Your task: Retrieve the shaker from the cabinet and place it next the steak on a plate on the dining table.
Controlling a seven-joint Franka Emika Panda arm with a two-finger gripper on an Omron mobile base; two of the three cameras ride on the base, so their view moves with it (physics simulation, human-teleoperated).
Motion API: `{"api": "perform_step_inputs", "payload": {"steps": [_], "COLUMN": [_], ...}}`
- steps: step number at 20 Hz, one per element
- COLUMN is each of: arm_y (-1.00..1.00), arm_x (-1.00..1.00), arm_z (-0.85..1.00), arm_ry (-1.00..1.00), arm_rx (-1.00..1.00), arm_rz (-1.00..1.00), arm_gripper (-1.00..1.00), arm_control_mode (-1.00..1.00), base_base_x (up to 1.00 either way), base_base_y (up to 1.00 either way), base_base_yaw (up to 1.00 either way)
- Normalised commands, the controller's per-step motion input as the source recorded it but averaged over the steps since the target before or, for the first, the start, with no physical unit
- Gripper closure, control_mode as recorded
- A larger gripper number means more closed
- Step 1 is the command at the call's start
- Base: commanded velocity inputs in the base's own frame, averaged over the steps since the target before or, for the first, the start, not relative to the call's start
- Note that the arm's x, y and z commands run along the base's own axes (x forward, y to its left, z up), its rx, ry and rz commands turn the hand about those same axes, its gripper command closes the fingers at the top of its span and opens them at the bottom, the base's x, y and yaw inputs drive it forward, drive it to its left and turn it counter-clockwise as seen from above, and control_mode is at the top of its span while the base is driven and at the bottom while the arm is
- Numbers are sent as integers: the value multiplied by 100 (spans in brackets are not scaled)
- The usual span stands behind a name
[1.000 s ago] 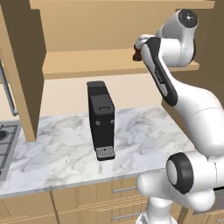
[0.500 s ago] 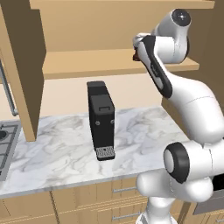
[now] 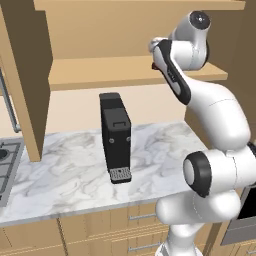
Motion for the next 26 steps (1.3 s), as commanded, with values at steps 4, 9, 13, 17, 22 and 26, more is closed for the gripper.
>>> {"api": "perform_step_inputs", "payload": {"steps": [4,9,13,17,22,26], "arm_y": [0,0,0,0,0,0], "arm_x": [27,32,32,33,31,25], "arm_z": [-20,-15,-2,0,-3,-10], "arm_ry": [3,3,0,0,0,1], "arm_rx": [0,0,0,0,0,0], "arm_rz": [0,0,0,0,0,0], "arm_gripper": [-100,-100,-100,-100,-100,-100], "arm_control_mode": [-100,-100,-100,-100,-100,-100], "base_base_x": [0,0,0,0,0,0], "base_base_y": [0,0,0,0,0,0], "base_base_yaw": [0,0,0,0,0,0]}}
